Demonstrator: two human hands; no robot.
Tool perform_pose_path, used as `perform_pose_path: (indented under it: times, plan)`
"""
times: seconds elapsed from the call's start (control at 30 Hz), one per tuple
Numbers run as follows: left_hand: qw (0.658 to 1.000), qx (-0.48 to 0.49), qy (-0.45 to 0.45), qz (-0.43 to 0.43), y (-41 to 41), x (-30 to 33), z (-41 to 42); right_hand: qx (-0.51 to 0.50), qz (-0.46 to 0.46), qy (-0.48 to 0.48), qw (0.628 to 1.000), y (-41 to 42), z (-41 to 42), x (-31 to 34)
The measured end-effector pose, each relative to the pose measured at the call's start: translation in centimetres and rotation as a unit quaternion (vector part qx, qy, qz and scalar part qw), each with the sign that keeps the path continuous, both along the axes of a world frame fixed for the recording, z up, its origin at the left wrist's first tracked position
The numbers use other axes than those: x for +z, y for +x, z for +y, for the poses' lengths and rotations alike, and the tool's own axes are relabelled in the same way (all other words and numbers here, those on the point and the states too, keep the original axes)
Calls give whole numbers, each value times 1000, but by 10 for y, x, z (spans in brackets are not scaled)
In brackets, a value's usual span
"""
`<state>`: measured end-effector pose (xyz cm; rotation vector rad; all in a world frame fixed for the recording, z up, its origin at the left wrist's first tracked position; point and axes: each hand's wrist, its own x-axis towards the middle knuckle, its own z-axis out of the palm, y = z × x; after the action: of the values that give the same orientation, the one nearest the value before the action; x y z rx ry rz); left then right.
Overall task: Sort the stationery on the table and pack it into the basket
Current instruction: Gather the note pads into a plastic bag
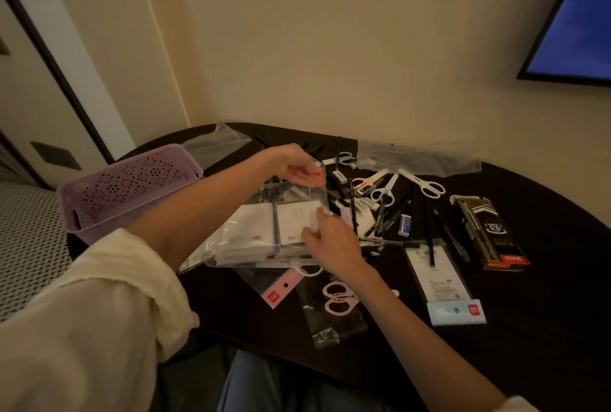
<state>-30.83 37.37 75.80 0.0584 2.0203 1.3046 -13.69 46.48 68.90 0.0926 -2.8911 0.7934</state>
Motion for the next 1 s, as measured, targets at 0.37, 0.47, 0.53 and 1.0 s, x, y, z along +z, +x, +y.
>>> perform_pose_path:
  times: [0.37,0.47,0.53,1.0]
  plan:
    - [960,-36,-123,248,-13,-17,-9,-36,-4,-3,999,-19,17,7]
    - [940,-72,-189,274,-14,-16,-13,-60,50,-21,997,-19,14,6]
    - [952,-81,-186,229,-16,-16,-22,-73,68,-72,992,-24,16,5]
    - [969,-140,-131,156,-9,-35,-37,-48,-254,-411,874,-77,42,2]
